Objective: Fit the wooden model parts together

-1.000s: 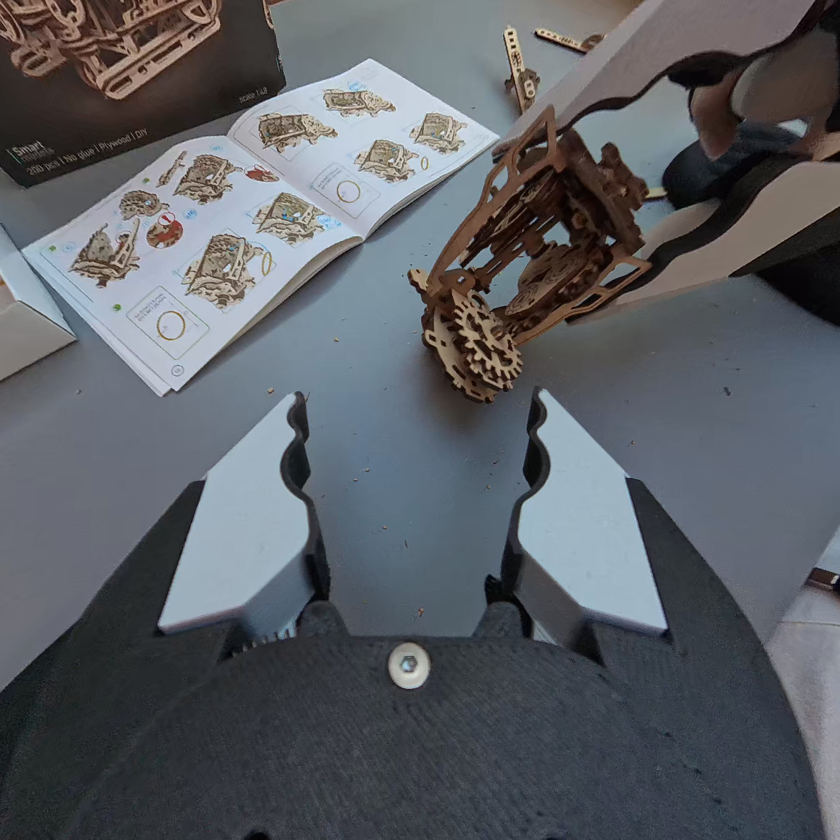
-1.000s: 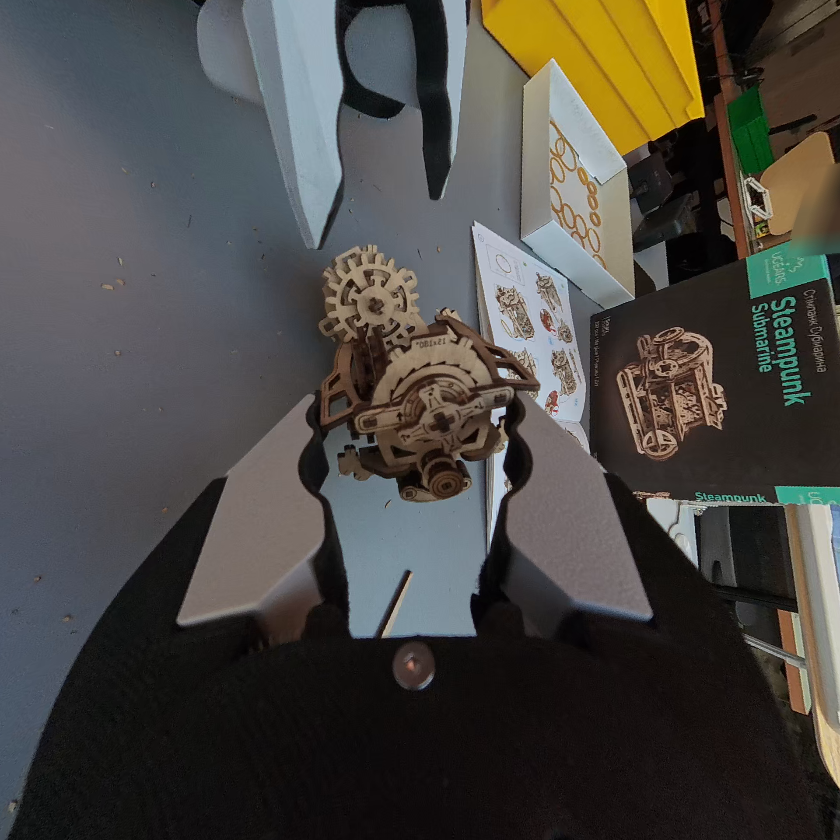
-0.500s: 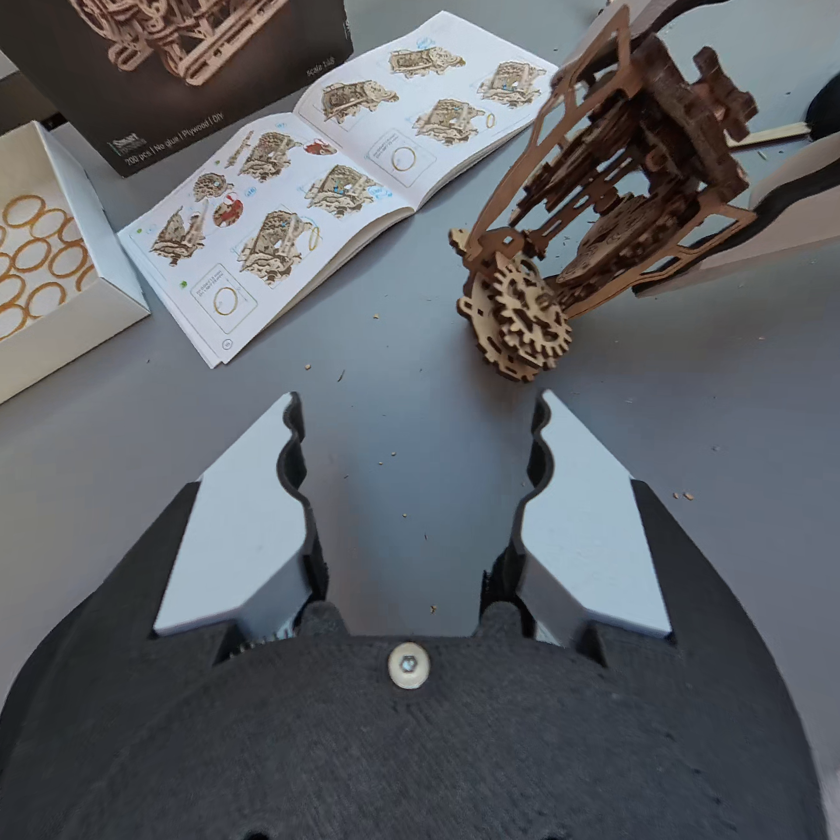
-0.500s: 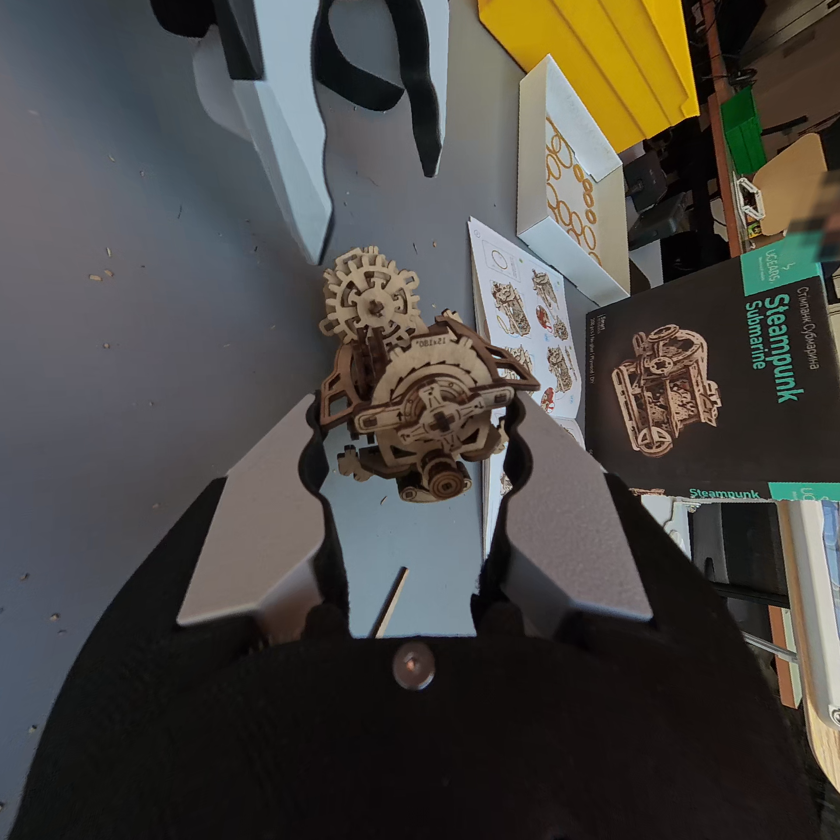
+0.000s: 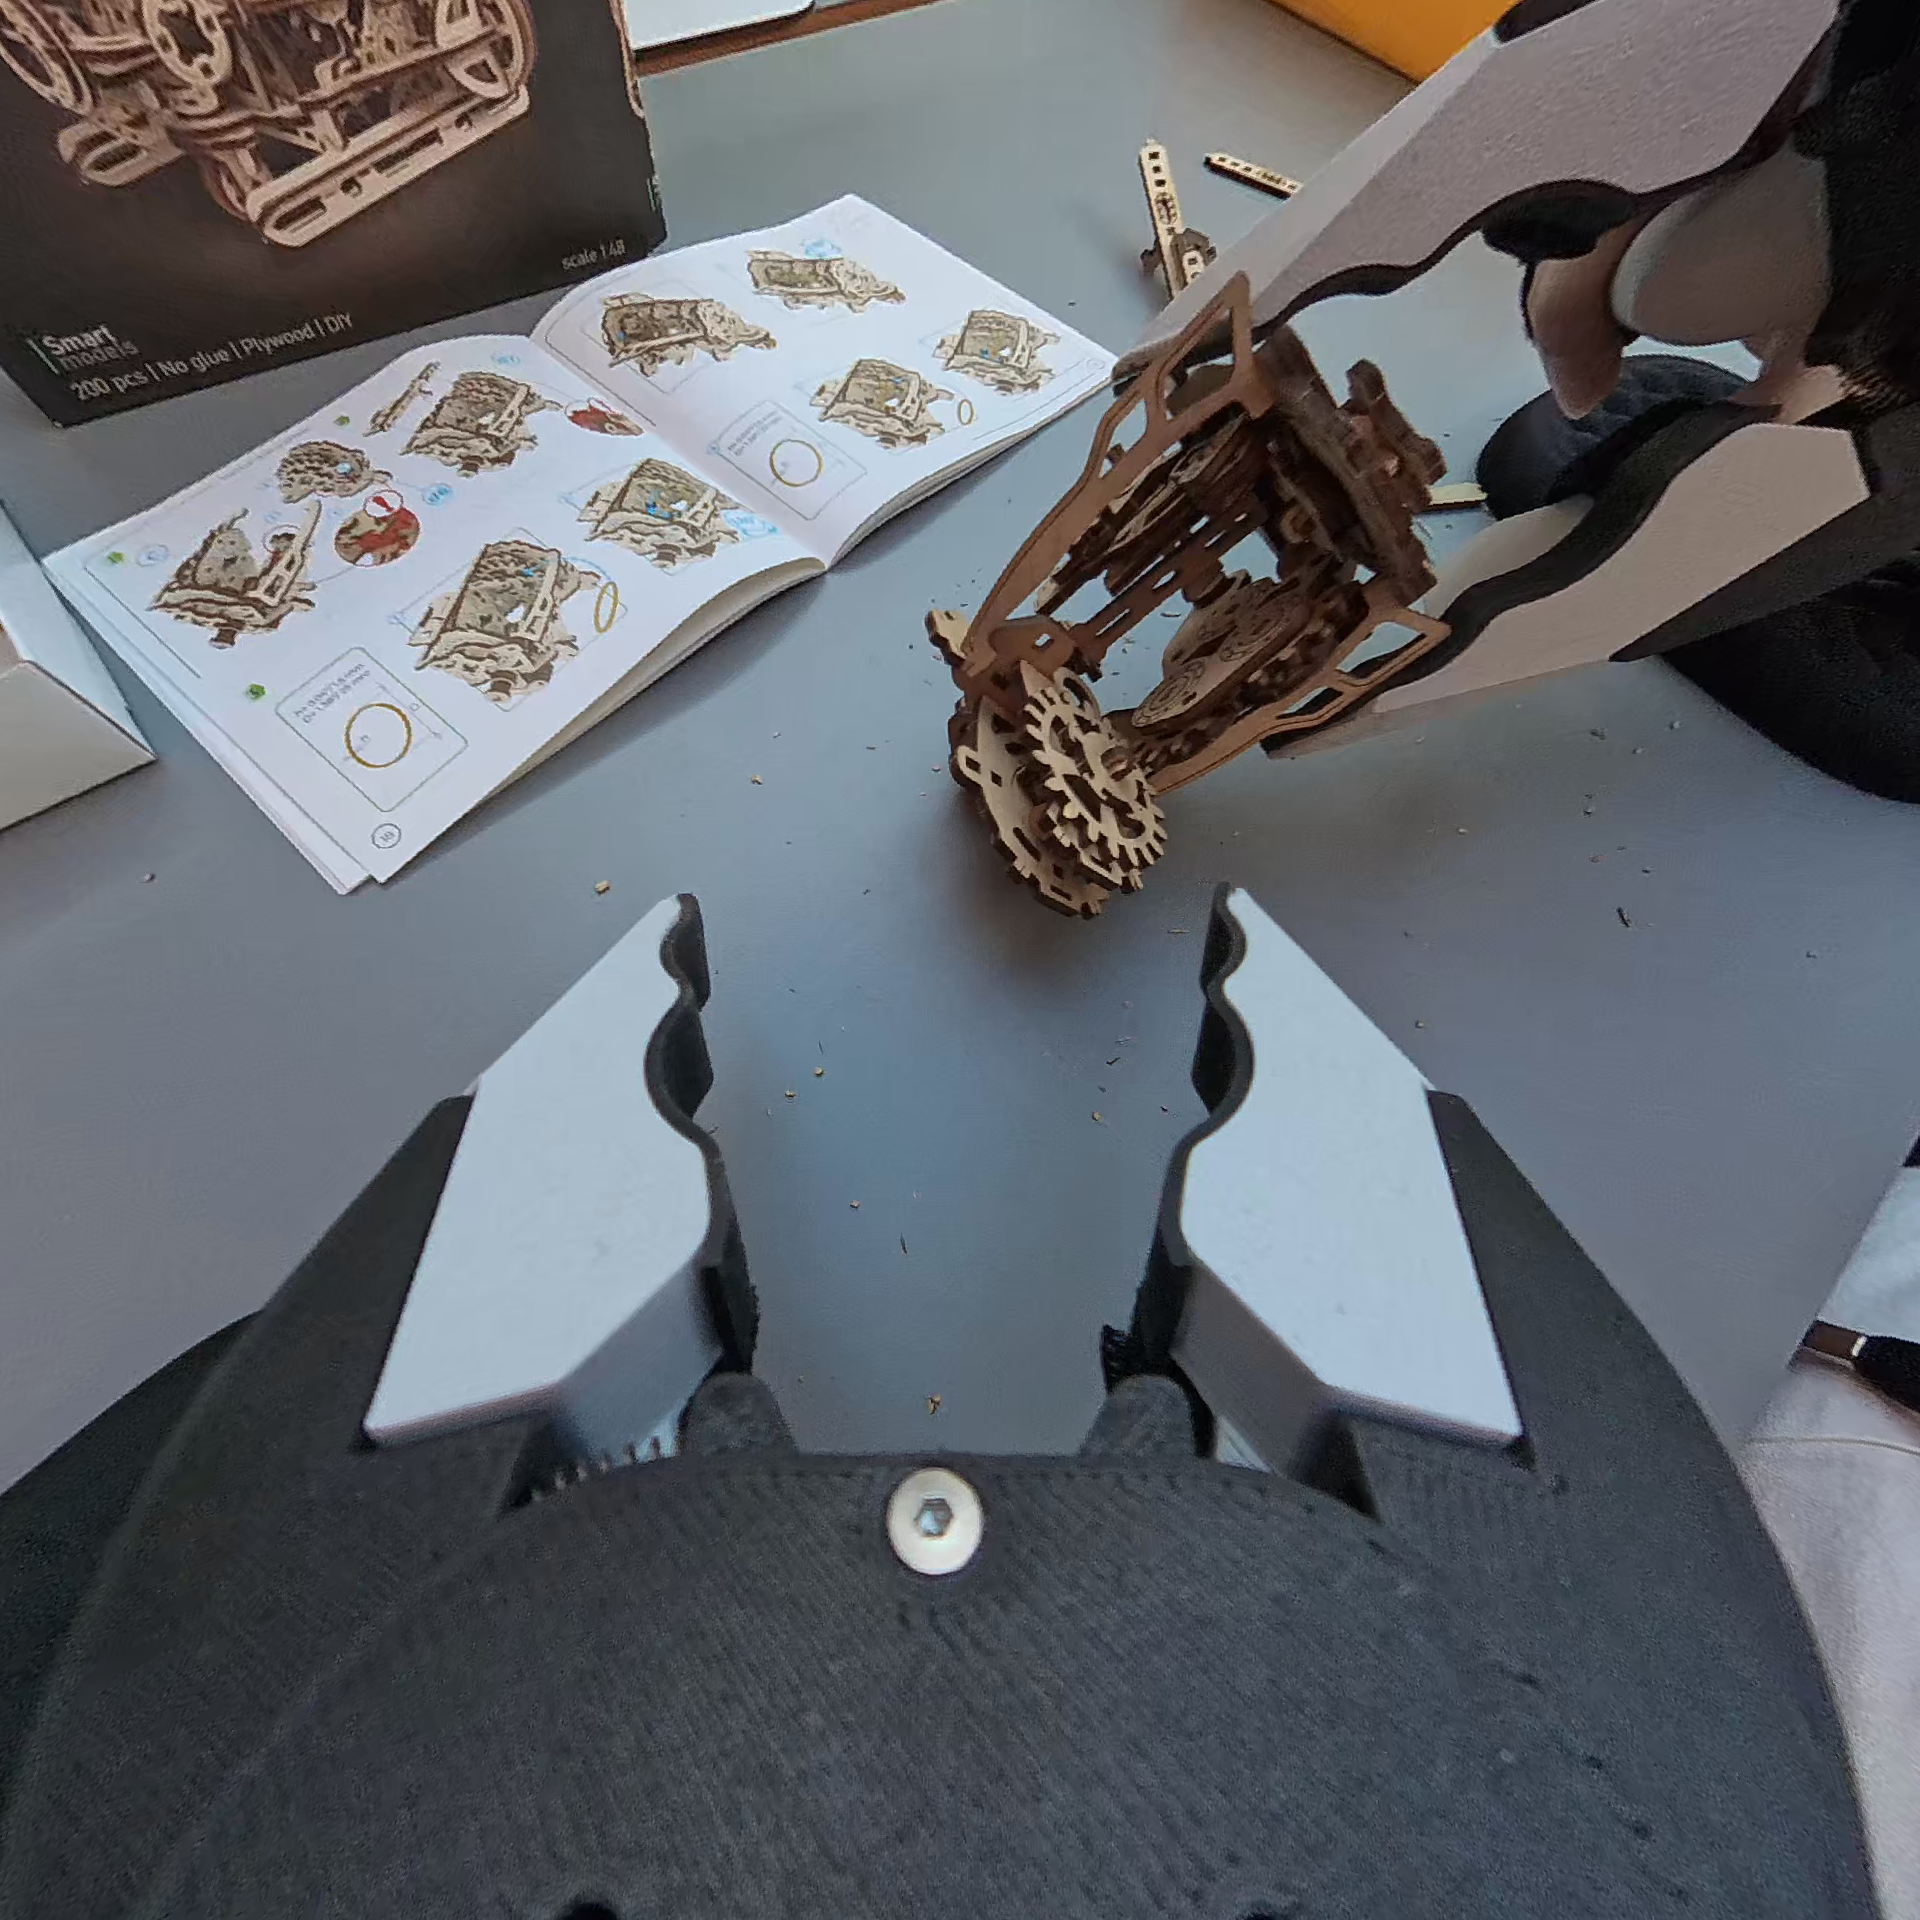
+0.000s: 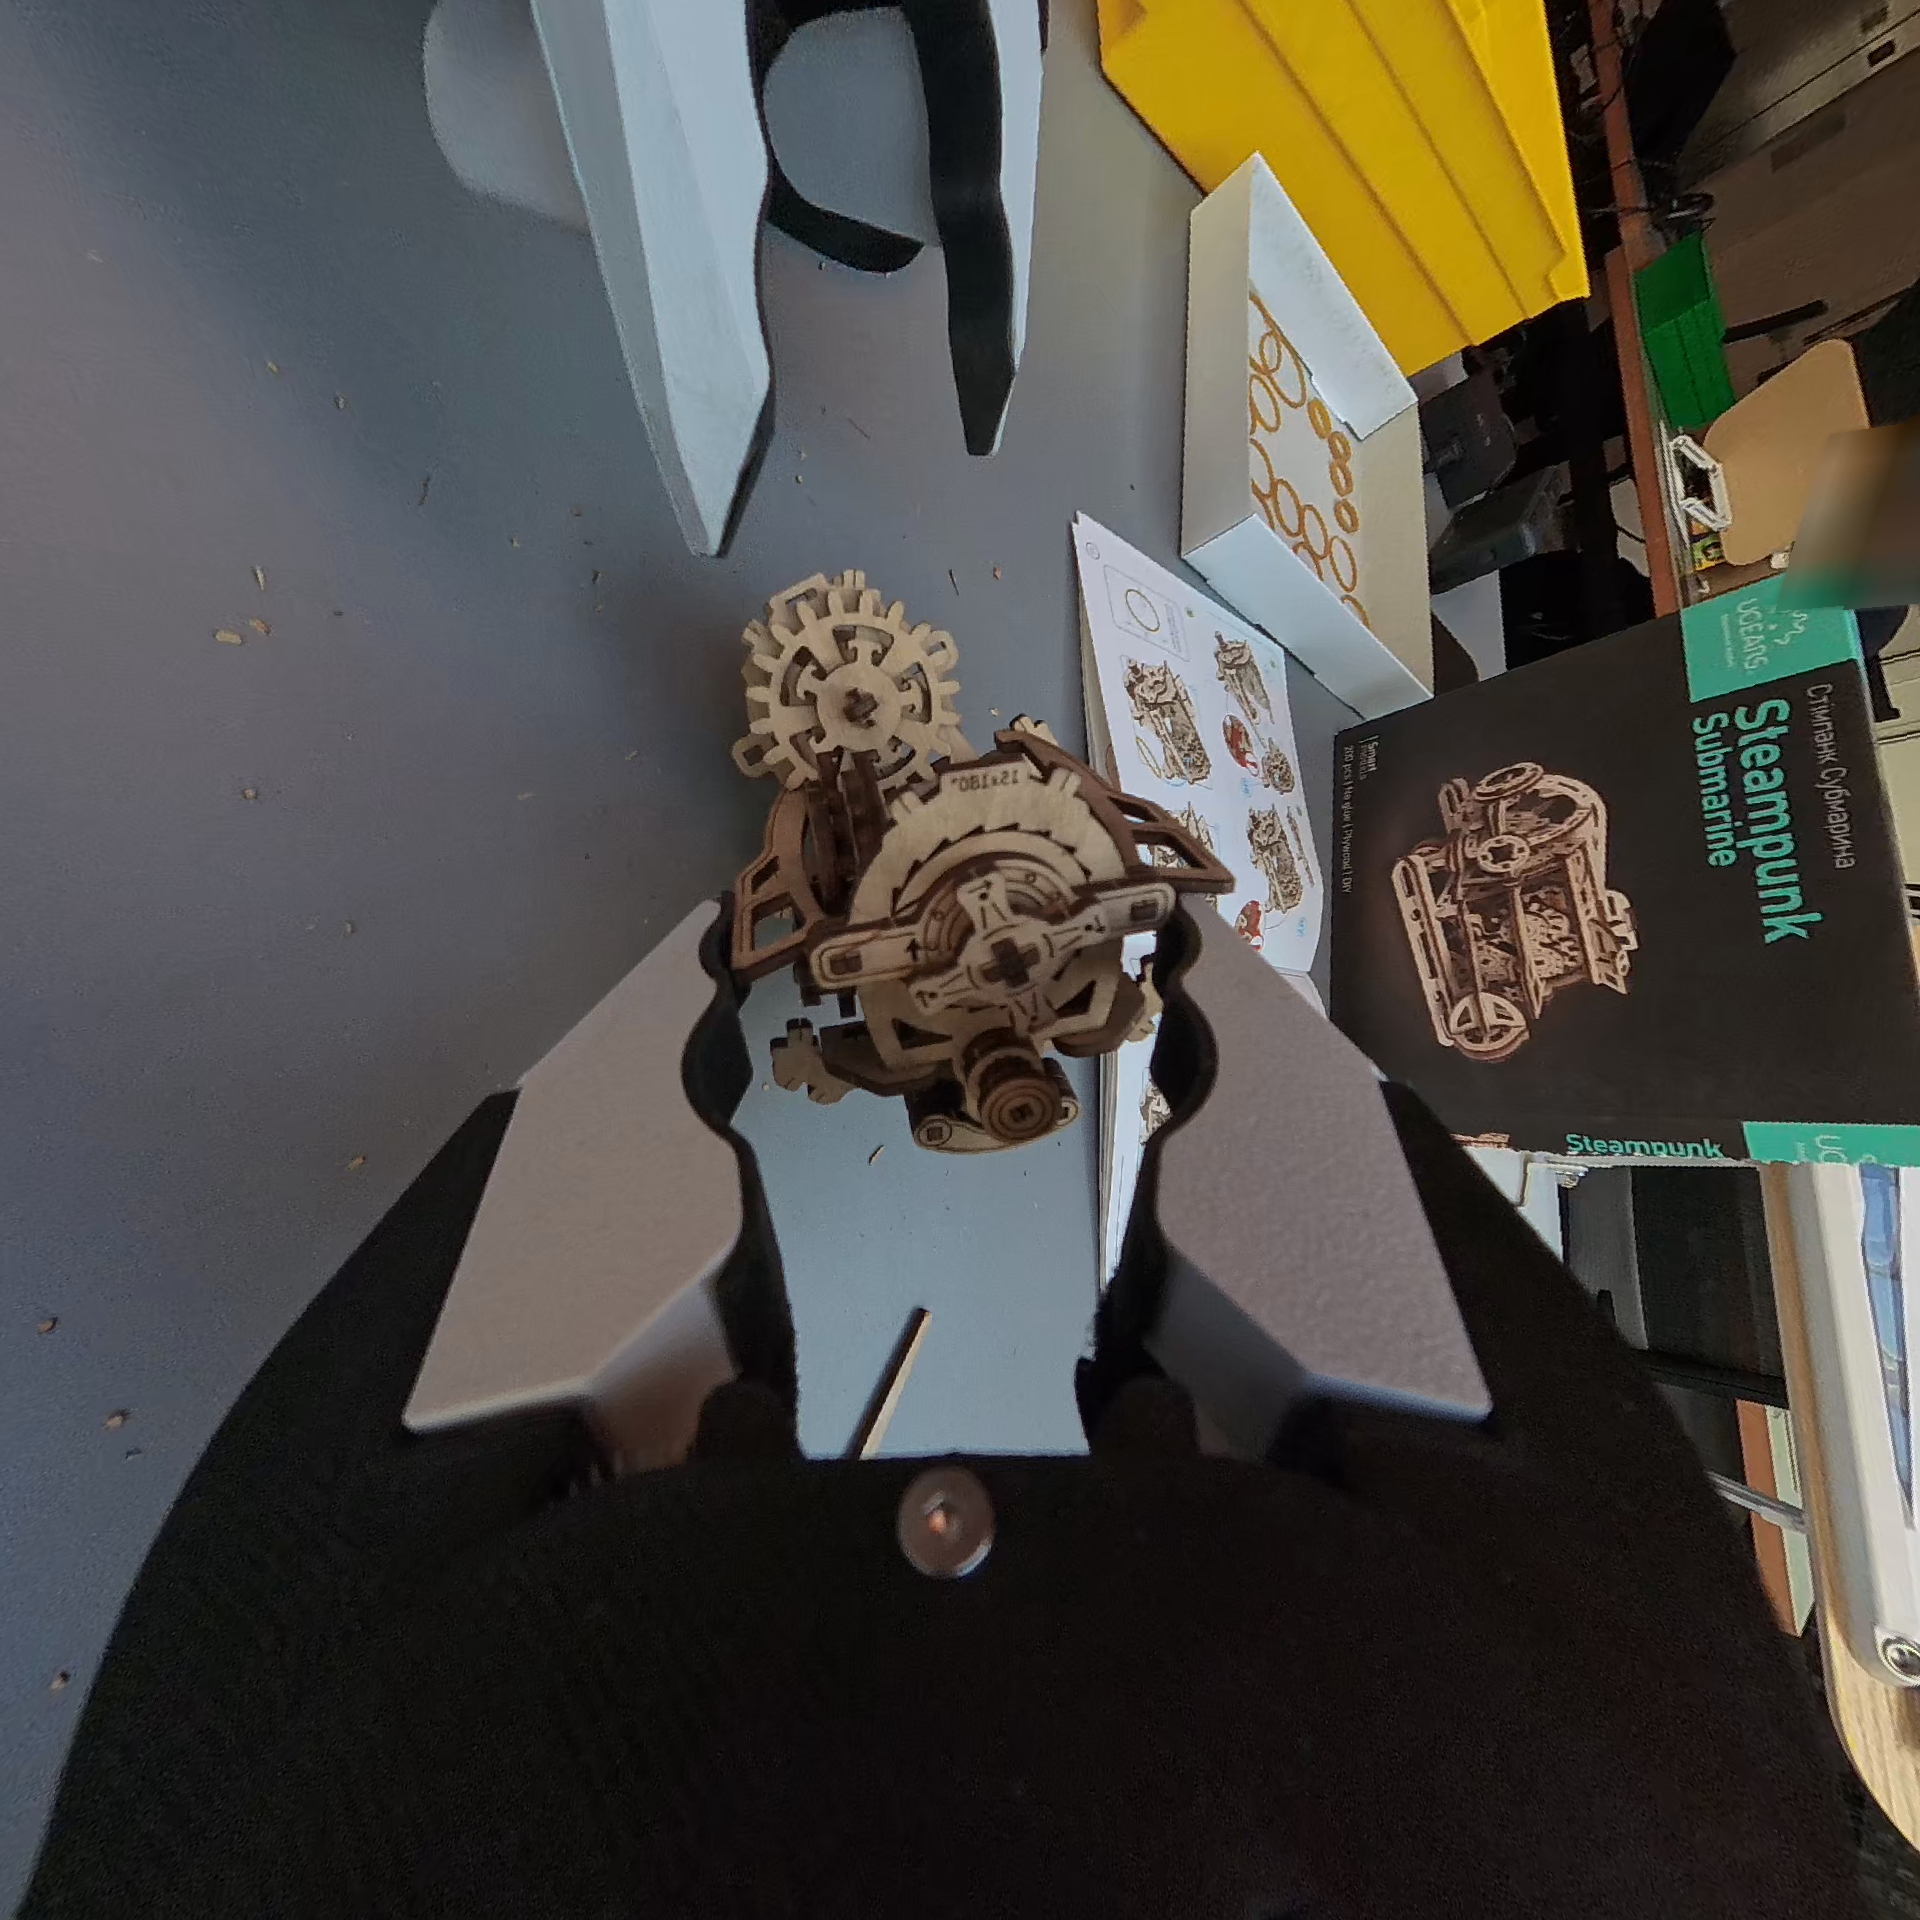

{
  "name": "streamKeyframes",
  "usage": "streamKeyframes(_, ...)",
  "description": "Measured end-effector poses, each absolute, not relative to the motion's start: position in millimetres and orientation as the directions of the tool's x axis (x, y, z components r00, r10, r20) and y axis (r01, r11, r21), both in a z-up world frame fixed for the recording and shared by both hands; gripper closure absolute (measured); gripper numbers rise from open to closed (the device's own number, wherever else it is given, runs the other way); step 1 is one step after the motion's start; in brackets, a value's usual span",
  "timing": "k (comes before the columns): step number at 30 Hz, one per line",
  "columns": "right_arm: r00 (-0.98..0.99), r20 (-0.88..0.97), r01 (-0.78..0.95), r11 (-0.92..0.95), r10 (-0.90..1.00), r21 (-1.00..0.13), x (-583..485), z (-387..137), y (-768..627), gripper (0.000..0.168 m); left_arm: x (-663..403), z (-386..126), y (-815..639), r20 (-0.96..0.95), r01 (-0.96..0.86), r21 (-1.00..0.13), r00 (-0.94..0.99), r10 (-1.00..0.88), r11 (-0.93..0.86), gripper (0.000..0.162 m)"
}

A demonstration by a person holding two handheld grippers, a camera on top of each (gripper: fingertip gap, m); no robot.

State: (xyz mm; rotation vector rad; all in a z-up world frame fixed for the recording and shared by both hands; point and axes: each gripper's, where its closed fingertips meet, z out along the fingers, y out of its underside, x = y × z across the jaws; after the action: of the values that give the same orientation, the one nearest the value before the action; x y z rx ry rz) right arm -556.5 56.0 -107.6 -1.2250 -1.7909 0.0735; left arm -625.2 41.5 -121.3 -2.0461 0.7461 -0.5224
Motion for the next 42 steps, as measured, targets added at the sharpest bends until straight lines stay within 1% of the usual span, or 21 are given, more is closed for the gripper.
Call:
streamKeyframes(2, -0.069, 0.654, 0.699, 0.504, 0.754, -0.507, -557, -107, 56, 0.09, -631, -113, 45, 0.082, -0.272, -0.865, 0.753, -0.653, -0.422, 0.092)
streamKeyframes(3, -0.069, 0.654, 0.698, 0.505, 0.753, -0.507, -557, -107, 55, 0.09, -635, -107, 47, 0.081, -0.248, -0.878, 0.766, -0.638, -0.409, 0.102)
streamKeyframes(5, -0.067, 0.654, 0.696, 0.505, 0.753, -0.51, -557, -107, 55, 0.09, -629, -97, 42, 0.155, -0.184, -0.89, 0.737, -0.657, -0.416, 0.096)
streamKeyframes(6, -0.067, 0.655, 0.695, 0.507, 0.752, -0.511, -558, -107, 55, 0.09, -625, -96, 40, 0.227, -0.139, -0.878, 0.721, -0.655, -0.457, 0.094)
streamKeyframes(8, -0.068, 0.662, 0.688, 0.515, 0.747, -0.511, -559, -106, 54, 0.09, -624, -109, 38, 0.384, -0.071, -0.789, 0.718, -0.58, -0.61, 0.094)
streamKeyframes(10, -0.07, 0.666, 0.683, 0.522, 0.742, -0.511, -560, -106, 53, 0.09, -612, -116, 29, 0.541, -0.032, -0.69, 0.64, -0.545, -0.723, 0.106)
streamKeyframes(12, -0.071, 0.67, 0.68, 0.527, 0.739, -0.509, -561, -106, 53, 0.09, -602, -120, 26, 0.623, -0.002, -0.632, 0.593, -0.509, -0.775, 0.114)
streamKeyframes(15, -0.069, 0.669, 0.679, 0.526, 0.74, -0.512, -561, -106, 53, 0.09, -602, -133, 33, 0.593, -0.021, -0.622, 0.64, -0.488, -0.783, 0.119)
streamKeyframes(16, -0.068, 0.668, 0.677, 0.526, 0.741, -0.515, -561, -106, 53, 0.09, -600, -136, 33, 0.599, -0.028, -0.611, 0.638, -0.485, -0.791, 0.123)
streamKeyframes(19, -0.06, 0.666, 0.674, 0.522, 0.744, -0.523, -561, -106, 55, 0.09, -589, -135, 34, 0.673, 0.002, -0.58, 0.564, -0.478, -0.815, 0.143)
streamKeyframes(20, -0.056, 0.669, 0.674, 0.522, 0.741, -0.522, -560, -106, 56, 0.09, -587, -134, 35, 0.693, 0.019, -0.575, 0.544, -0.474, -0.818, 0.145)
streamKeyframes(27, -0.08, 0.685, 0.685, 0.539, 0.724, -0.49, -554, -111, 61, 0.09, -587, -137, 37, 0.684, 0.006, -0.585, 0.542, -0.489, -0.811, 0.145)
streamKeyframes(29, -0.082, 0.683, 0.676, 0.544, 0.726, -0.497, -554, -110, 60, 0.09, -588, -136, 36, 0.688, 0.003, -0.583, 0.534, -0.492, -0.812, 0.145)
streamKeyframes(32, -0.074, 0.622, 0.652, 0.51, 0.779, -0.561, -555, -110, 57, 0.09, -587, -134, 34, 0.68, -0.02, -0.594, 0.522, -0.515, -0.804, 0.146)
streamKeyframes(33, -0.084, 0.626, 0.641, 0.523, 0.775, -0.562, -555, -109, 55, 0.09, -587, -133, 33, 0.681, -0.021, -0.595, 0.517, -0.518, -0.804, 0.146)
streamKeyframes(36, -0.132, 0.669, 0.64, 0.578, 0.731, -0.506, -554, -111, 53, 0.09, -596, -129, 41, 0.67, 0.015, -0.614, 0.539, -0.51, -0.79, 0.148)
streamKeyframes(37, -0.131, 0.664, 0.641, 0.574, 0.736, -0.51, -553, -111, 53, 0.089, -597, -128, 41, 0.669, 0.011, -0.613, 0.539, -0.512, -0.79, 0.148)
streamKeyframes(40, -0.101, 0.61, 0.61, 0.533, 0.786, -0.586, -556, -105, 50, 0.09, -598, -131, 37, 0.657, -0.032, -0.604, 0.546, -0.52, -0.796, 0.148)
streamKeyframes(42, -0.086, 0.599, 0.592, 0.524, 0.796, -0.612, -557, -99, 47, 0.09, -599, -130, 39, 0.656, -0.022, -0.606, 0.552, -0.515, -0.795, 0.149)
